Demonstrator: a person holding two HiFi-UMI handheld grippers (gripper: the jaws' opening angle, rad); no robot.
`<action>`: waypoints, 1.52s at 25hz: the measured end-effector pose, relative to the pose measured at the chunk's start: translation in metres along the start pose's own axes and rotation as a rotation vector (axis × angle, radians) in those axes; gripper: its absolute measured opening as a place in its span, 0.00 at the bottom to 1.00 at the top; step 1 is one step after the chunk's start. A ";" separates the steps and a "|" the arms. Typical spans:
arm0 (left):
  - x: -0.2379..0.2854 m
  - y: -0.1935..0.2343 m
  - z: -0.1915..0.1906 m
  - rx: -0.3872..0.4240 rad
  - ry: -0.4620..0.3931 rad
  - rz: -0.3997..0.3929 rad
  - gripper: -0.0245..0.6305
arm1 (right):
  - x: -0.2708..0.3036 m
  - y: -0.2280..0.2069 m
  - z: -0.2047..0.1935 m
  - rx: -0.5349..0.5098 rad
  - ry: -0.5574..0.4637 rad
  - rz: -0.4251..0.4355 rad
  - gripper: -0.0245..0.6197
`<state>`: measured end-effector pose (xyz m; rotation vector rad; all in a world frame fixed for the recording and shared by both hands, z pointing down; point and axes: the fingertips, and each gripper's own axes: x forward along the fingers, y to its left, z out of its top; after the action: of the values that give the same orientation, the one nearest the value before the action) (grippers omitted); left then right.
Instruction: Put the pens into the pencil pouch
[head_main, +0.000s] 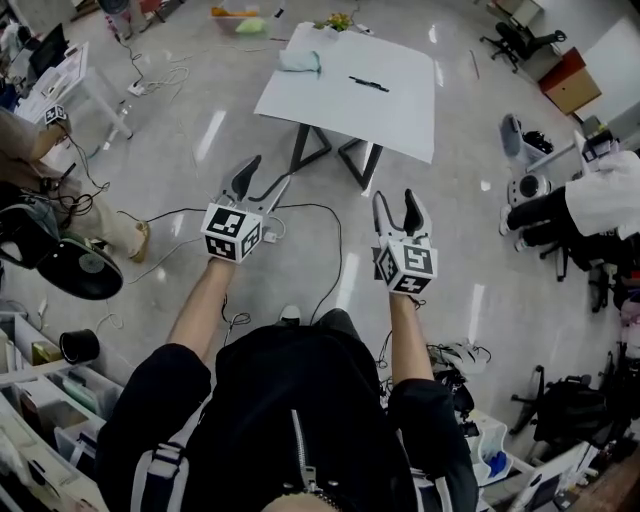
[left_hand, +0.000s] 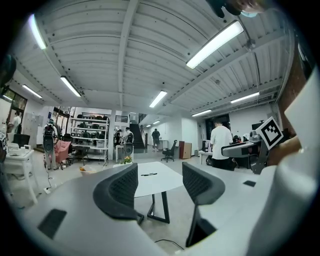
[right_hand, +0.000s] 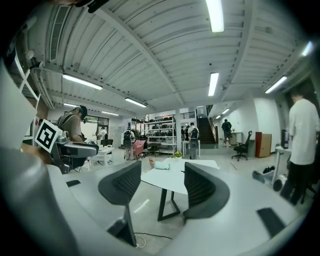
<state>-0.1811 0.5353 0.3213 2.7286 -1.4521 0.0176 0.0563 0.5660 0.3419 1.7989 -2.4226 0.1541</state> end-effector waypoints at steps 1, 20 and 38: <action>0.001 0.002 -0.001 -0.003 0.001 0.001 0.47 | 0.001 0.002 0.000 0.003 -0.001 -0.001 0.45; 0.149 0.012 -0.001 -0.009 0.035 0.007 0.47 | 0.111 -0.099 0.012 0.008 0.010 0.040 0.45; 0.248 0.033 -0.003 -0.006 0.087 0.137 0.47 | 0.219 -0.170 0.024 0.004 0.022 0.177 0.45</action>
<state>-0.0694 0.3115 0.3341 2.5832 -1.6087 0.1356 0.1554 0.3063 0.3543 1.5745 -2.5653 0.1939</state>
